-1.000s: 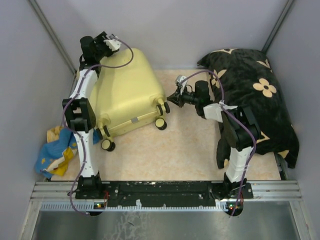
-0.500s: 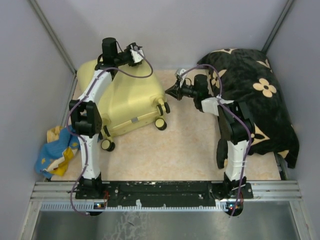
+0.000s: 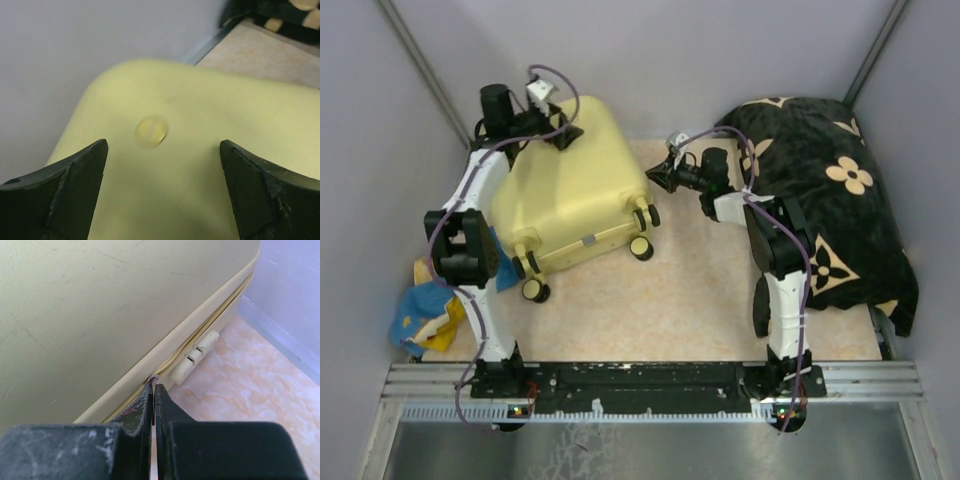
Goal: Pack the luggage
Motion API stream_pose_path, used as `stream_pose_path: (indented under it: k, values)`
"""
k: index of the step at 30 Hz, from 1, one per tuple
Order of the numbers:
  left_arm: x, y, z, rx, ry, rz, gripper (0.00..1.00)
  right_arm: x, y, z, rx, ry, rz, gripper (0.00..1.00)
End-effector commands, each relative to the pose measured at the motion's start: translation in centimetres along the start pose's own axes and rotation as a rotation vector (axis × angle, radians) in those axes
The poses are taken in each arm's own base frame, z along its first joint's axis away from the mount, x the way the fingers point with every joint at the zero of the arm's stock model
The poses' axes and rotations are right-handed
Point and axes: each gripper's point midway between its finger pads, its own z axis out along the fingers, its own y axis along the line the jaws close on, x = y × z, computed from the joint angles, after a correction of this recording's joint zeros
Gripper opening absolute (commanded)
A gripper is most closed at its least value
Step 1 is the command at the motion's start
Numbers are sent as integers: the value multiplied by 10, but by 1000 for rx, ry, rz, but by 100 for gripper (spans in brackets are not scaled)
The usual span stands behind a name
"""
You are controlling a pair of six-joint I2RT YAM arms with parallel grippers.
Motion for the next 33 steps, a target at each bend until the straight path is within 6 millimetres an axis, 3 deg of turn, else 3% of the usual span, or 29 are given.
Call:
stream_pose_path:
  k: [1,3,7,12,15,17,20,24,29,33]
  values:
    - [10,57,-86,-272,19,-310,99,-78,10,-4,-7,-168,-198,0]
    - [17,78,-125,-380,22,-358,100,-78,14,-5,-20,-168,-203,0]
    - [28,95,-183,-529,10,-453,100,-80,21,-5,-44,-165,-205,0]
    - [47,97,-226,-626,10,-550,100,-79,30,-6,-74,-154,-203,0]
    - [71,99,-239,-671,25,-625,100,-77,37,-7,-91,-147,-205,0]
    - [78,89,-230,-595,28,-654,100,-76,42,-7,-106,-140,-209,0]
    - [74,62,-195,-342,-5,-740,99,-74,48,-8,-121,-131,-218,0]
    - [87,16,-147,0,49,-852,86,-76,52,-10,-122,-124,-220,0]
    - [97,-28,-81,173,123,-738,84,-74,62,-22,-127,-95,-227,0]
    - [105,-35,-35,233,141,-709,81,-72,70,-39,-107,-56,-212,0]
